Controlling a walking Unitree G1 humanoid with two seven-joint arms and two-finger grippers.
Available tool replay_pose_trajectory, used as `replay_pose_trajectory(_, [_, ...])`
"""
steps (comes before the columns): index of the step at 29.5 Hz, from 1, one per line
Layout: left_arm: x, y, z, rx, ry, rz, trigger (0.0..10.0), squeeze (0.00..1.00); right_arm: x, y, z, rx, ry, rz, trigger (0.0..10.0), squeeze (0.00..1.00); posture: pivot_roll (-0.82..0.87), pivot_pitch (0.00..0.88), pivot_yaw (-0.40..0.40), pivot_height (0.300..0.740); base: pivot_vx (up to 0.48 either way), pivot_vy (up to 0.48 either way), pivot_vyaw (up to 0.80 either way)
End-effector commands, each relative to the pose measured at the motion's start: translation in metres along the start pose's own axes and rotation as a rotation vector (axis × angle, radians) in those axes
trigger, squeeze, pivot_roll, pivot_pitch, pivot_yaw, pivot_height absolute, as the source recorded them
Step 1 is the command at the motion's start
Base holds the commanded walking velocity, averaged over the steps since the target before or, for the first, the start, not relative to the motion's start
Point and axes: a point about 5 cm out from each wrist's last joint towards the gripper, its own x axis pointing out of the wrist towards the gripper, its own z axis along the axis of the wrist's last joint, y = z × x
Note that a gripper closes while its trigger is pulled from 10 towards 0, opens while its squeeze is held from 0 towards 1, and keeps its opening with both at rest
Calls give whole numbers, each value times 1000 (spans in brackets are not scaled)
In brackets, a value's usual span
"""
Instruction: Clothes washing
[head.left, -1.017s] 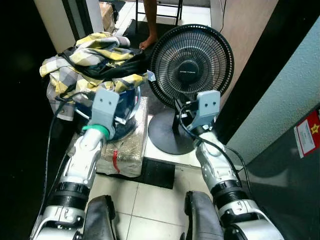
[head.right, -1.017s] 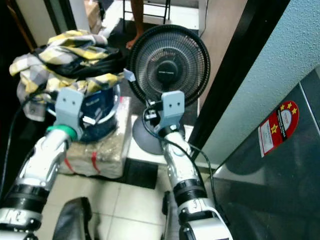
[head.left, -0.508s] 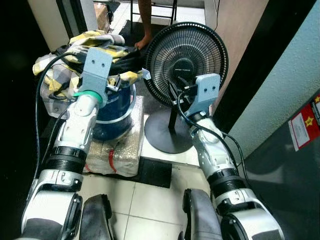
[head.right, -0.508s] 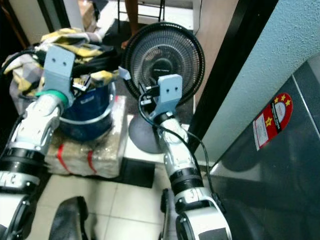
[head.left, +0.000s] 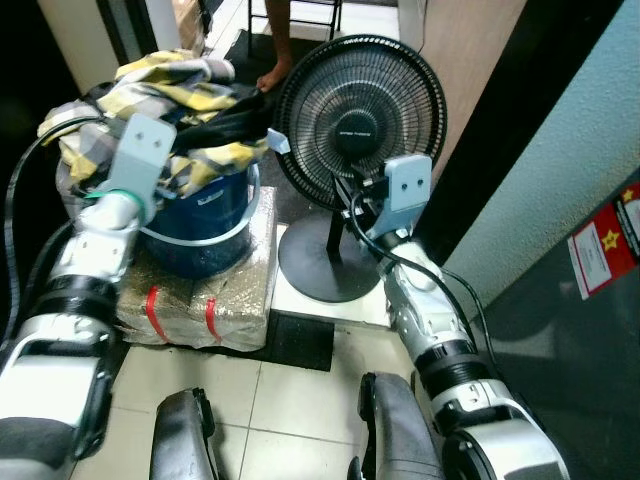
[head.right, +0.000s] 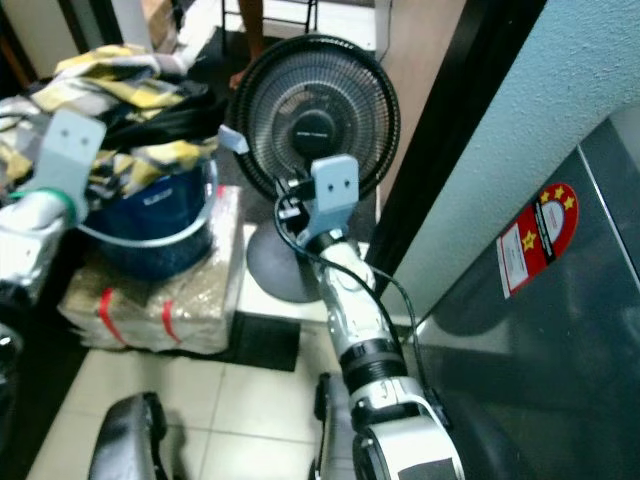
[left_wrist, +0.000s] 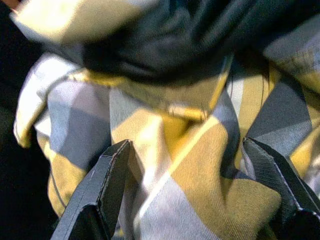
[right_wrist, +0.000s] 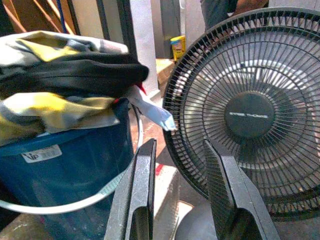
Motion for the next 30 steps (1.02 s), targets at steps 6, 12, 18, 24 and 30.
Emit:
replay_pose_trajectory(6, [-1,1,-18,-52,49,12,0,0,3,3,-2,3,11,15,10000,0,95,68,-31,446,0,0,0])
replay_pose_trajectory(12, [-1,-5,-10,-125,8,-11,0,0,3,2,-2,1,12,17,10000,0,89,58,-31,446,0,0,0])
replay_pose_trajectory(18, [-11,-19,22,-242,-169,-86,0,0,0,1,-2,-3,10,14,10000,0,79,48,-24,446,0,0,0])
replay_pose_trajectory(24, [-41,-32,84,-346,-503,-183,0,0,1,-1,-1,-6,7,9,10000,0,80,50,-26,446,0,0,0])
replay_pose_trajectory(30, [-75,-51,153,-418,-756,-288,10000,0,3,1,0,-4,3,13,10000,0,79,45,-26,446,0,0,0])
